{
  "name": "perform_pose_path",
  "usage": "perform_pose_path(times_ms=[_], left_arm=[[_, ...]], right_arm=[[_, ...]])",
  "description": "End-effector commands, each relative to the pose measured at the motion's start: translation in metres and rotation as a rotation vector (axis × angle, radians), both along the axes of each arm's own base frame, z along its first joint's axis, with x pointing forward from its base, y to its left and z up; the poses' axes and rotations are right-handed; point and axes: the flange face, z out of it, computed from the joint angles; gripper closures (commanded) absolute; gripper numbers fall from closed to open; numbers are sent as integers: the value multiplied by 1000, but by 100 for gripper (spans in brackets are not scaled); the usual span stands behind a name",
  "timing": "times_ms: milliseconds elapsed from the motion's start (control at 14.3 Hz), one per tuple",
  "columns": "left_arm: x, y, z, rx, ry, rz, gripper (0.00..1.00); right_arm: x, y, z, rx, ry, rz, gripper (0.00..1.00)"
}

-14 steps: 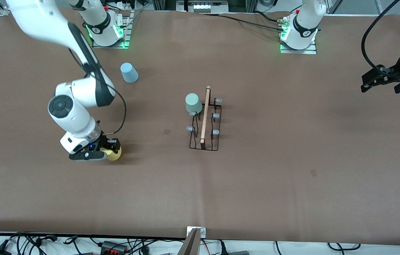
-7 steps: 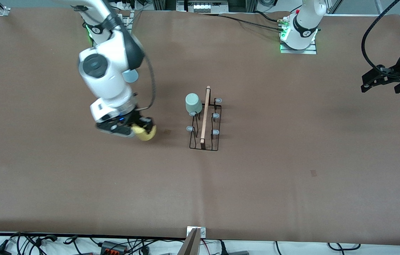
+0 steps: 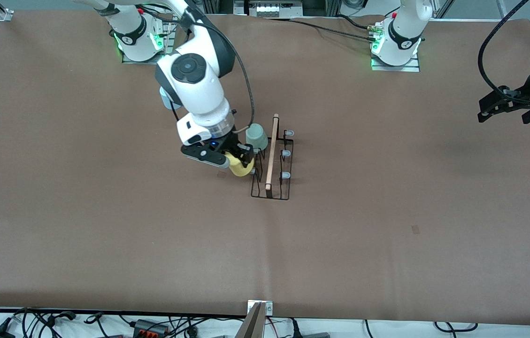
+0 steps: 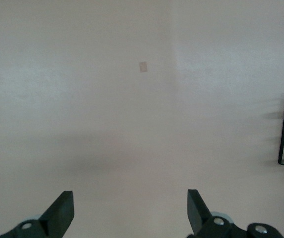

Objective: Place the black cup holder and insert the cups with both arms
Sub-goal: 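Carry the yellow cup with the right gripper onto a rack peg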

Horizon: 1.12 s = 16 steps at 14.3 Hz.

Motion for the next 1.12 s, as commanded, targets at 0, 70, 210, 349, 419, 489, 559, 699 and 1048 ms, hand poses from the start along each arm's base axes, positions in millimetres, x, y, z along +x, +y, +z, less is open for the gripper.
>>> perform_pose_path(times_ms=[0,70,210,349,419,489,559,699,1048], left_arm=[[2,-1,5,-20,6,-14,0],[2,-2,5,-20,6,-16,0],[2,-3,5,-20,6,-17,0],[1,-3,6,-20,4,-17,0],[1,-2,6,-20,9,-17,0],[0,-2,5,-20,14,-17,0],[0,-2,5,-20,14,-15,0],[0,-2,5,-20,14,-15,0],[0,0,5,-20,15,-12,0]], right_arm=[[2,15,-9,1,6,-6,84],[3,18,-12,1,8,-3,83],[4,22,-19,0,12,-1,82],[5,27,-27,2,15,-3,80],[5,30,-31,5,13,2,77],[4,32,-34,1,14,6,52],[3,32,-41,-13,14,15,14],[3,32,-42,-18,12,23,0],[29,-25,10,-40,14,-23,0]])
